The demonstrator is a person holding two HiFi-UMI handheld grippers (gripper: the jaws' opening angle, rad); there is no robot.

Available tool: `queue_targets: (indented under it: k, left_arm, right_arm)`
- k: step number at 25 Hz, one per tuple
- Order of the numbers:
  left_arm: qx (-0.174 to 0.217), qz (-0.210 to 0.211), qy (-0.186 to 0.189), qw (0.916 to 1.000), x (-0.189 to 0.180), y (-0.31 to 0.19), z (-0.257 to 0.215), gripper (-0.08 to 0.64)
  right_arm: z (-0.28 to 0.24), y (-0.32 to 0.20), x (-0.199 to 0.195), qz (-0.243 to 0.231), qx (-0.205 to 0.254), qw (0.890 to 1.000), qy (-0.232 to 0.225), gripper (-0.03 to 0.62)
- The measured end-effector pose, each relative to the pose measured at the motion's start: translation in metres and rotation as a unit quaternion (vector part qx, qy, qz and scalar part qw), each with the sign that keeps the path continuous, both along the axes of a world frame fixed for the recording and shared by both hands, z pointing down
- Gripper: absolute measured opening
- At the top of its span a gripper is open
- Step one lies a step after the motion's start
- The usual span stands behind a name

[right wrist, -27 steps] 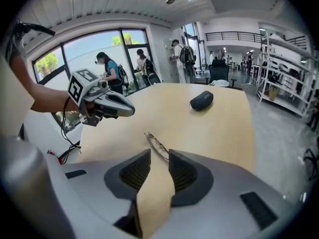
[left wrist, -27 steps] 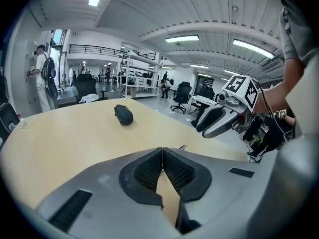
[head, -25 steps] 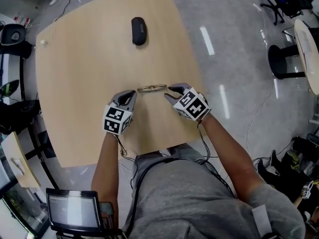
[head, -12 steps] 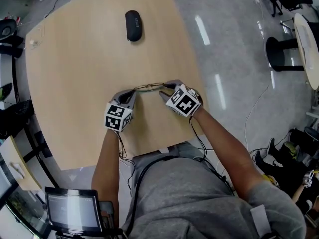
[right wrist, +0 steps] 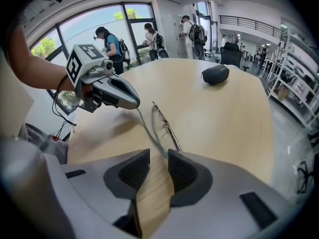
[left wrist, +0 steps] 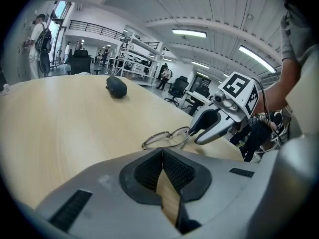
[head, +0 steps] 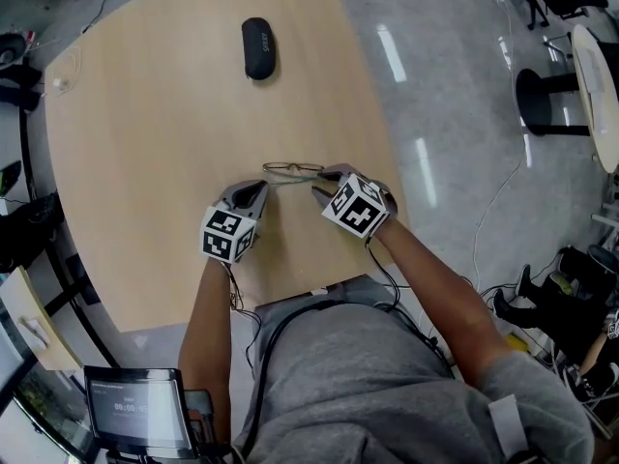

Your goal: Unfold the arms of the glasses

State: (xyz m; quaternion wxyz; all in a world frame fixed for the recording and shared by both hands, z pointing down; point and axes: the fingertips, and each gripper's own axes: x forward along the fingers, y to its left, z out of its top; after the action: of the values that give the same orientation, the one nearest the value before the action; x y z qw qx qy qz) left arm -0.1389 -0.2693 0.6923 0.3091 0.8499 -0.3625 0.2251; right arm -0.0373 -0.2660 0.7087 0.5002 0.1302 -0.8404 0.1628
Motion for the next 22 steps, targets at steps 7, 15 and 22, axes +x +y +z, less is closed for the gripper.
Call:
queue_targets:
  k: [7, 15, 22]
  left_arm:
    - [-0.011, 0.053, 0.016, 0.9984, 0.027, 0.019, -0.003, 0.006]
    - [-0.030, 0.093, 0.033, 0.9946, 0.067, 0.048, 0.001, 0.006]
    - [-0.040, 0.060, 0.073, 0.9947, 0.059, 0.054, -0.009, 0.006]
  right_arm:
    - [-0.006, 0.011, -0.014, -0.013, -0.011, 1.000, -0.012, 0.106]
    - [-0.005, 0.038, -0.033, -0.048, -0.034, 0.998, -0.018, 0.106]
    - [-0.021, 0.025, -0.016, -0.006, -0.015, 0.999, -0.034, 0.106]
